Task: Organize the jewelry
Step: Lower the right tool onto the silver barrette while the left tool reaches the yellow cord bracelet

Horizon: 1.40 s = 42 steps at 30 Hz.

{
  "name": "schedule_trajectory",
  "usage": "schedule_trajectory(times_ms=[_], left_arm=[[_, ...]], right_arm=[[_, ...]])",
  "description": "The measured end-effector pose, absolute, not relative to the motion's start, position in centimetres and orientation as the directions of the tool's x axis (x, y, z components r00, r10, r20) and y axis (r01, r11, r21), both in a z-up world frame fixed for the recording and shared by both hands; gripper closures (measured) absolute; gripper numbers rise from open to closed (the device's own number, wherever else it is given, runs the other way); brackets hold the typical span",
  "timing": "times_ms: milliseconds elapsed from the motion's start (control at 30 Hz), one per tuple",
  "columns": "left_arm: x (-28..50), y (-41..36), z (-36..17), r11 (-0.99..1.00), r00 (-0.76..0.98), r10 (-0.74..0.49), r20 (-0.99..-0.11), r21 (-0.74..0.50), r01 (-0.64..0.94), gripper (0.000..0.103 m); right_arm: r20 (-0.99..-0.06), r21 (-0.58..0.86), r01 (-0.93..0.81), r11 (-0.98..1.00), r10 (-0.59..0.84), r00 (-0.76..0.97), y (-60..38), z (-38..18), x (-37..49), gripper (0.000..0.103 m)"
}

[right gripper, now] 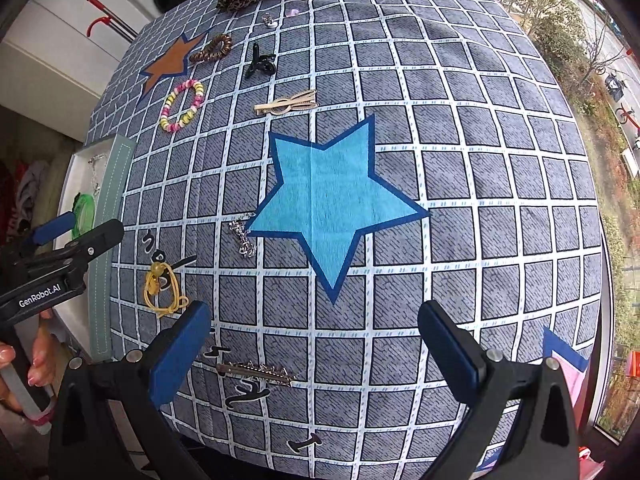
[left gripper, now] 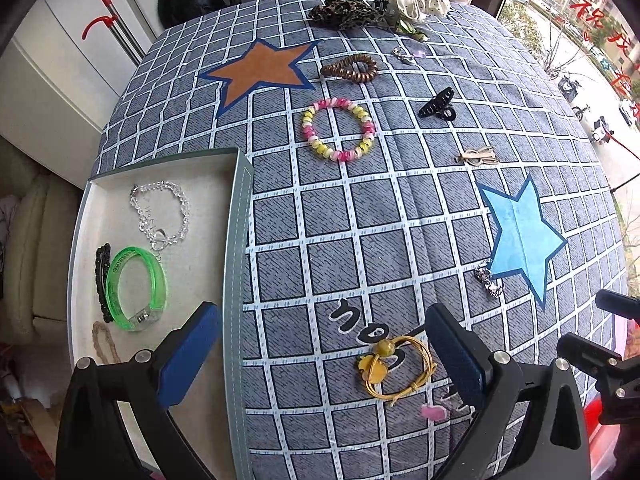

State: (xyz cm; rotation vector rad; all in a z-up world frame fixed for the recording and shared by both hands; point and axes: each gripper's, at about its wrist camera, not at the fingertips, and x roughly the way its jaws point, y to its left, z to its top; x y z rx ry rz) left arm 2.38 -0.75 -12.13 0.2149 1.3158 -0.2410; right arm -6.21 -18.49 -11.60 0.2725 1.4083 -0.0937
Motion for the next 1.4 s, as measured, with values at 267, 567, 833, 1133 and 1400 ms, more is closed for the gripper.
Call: schedule_trajectory(times_ms=[267,567,833,1133,1400], left_arm=[[-1.1,-1.9,-14.4,0.942,0.154,-0.053,-0.987,0.002,0.336,0.000],[-0.8,-2.4,-16.3,0.944,0.151,-0.040,-0.988,0.012,0.329,0.000],[-0.6,-2.9,-17.6,0.941,0.132,-0.053,-0.990,-0.005,0.339,0.005],[-1.2,-2.6,-17.2,0.933,0.131,-0.104,-0.986,-0.051,0.355,0.021],[-0.9,-2.9,-16.1,0.921,0.126,-0.147,-0.981,-0.090,0.378,0.080]], right_arm=[[-0.989,0.088,0.073,0.993,0.078,0.129,-16.0,-12.8,-9.3,0.000],[-0.985,0.015,-0.166,0.986,0.043,0.168,-12.4,-13.7,-10.0,0.007],[-0.979,-0.059,-0.377,0.924,0.019,0.201,-9.0,-15.2,-9.7,0.030],[-0.975,-0.077,-0.431,0.899,0.022,0.221,-7.4,-16.2,-9.1,0.047],[-0.973,-0.067,-0.381,0.922,0.023,0.228,-7.5,-16.0,-8.9,0.088]])
